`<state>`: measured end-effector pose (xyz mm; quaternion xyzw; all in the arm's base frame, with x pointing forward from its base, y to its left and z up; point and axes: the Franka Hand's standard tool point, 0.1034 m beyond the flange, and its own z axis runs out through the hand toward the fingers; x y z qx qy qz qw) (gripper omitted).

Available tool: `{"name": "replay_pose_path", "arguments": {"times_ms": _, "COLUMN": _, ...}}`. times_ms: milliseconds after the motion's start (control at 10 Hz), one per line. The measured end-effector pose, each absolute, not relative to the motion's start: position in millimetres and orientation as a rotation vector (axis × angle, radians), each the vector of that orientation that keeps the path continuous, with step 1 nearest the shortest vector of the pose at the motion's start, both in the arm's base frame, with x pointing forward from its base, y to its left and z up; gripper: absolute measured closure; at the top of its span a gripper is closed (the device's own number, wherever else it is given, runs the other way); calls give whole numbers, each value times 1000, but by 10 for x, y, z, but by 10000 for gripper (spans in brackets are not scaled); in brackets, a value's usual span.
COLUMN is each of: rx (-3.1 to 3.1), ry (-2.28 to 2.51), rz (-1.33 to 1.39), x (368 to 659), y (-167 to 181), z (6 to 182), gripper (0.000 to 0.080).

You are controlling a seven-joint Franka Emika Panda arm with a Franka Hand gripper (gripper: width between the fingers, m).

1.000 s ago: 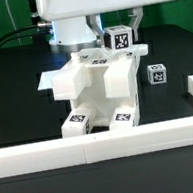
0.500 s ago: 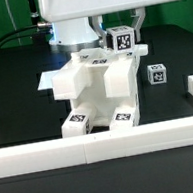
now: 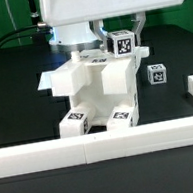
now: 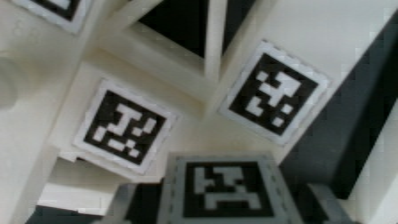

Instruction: Assemble chair

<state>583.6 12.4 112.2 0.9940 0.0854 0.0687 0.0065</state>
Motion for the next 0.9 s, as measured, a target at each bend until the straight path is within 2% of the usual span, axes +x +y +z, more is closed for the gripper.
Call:
{"name": "replay_pose_path", "arguments": {"times_ms": 300, "rx": 3099, "ry": 328, "rz": 214, "x": 5842, "y": -6, "z": 1126, "gripper": 533}}
{"name": "replay_pose_path", "arguments": {"times_ms": 900, "rx": 3101, "ry": 310, "rz": 213, "x": 5839, "y": 4, "z": 1123, "gripper": 533}}
